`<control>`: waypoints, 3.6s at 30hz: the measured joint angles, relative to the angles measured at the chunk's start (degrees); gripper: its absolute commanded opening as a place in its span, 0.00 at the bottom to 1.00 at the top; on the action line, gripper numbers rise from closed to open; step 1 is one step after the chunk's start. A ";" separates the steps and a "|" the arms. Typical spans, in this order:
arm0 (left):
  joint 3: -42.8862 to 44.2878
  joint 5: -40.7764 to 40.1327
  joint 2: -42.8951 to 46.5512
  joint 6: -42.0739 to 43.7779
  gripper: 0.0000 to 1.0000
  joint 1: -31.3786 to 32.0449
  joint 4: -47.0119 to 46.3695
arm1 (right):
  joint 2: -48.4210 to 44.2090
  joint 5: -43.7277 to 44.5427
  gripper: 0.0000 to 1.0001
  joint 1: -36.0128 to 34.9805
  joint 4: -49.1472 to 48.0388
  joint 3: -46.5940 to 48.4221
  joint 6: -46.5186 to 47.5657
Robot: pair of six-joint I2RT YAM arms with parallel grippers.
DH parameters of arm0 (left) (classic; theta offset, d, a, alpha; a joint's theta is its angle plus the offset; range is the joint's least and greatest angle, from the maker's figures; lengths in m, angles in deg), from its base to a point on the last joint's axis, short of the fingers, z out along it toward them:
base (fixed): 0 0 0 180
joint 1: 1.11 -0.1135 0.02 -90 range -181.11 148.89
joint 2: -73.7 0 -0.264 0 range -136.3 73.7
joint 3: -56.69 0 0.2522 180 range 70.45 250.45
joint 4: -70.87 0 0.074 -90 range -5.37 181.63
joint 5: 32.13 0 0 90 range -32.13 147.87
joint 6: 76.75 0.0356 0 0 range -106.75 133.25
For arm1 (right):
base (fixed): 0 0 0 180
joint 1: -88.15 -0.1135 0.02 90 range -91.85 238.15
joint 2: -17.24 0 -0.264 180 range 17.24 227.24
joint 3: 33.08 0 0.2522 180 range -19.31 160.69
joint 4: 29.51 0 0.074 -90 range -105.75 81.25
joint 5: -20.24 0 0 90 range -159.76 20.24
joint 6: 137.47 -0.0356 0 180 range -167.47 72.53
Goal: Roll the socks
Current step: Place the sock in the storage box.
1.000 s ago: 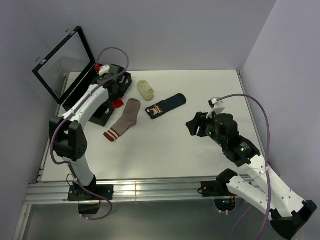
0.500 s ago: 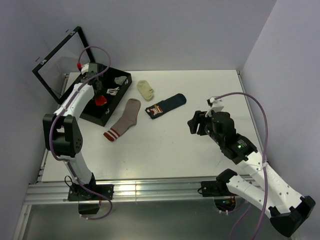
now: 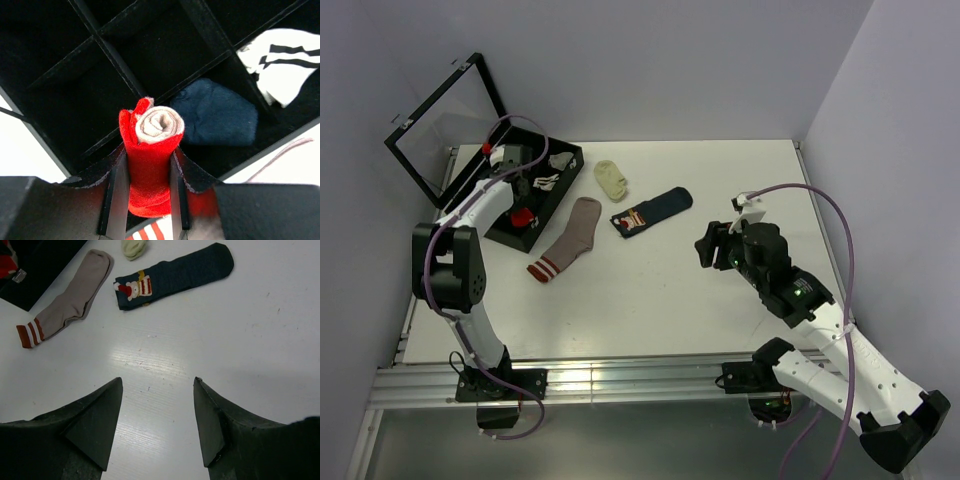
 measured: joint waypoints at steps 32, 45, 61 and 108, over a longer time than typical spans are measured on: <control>-0.74 5.29 -1.97 4.15 0.00 -1.84 3.04 | -0.02 -0.37 0.64 0.02 -0.94 0.00 1.14; 1.60 10.60 -5.62 6.27 0.00 -3.63 5.53 | -0.07 -0.28 0.64 0.02 -0.98 -0.02 1.14; 5.53 20.02 -11.89 7.85 0.00 -7.17 9.53 | 2.05 -0.15 0.63 0.24 -0.96 -0.04 1.11; 1.70 20.31 -5.42 3.28 0.32 -7.82 5.27 | 4.35 -2.49 0.61 0.28 -1.09 0.11 1.07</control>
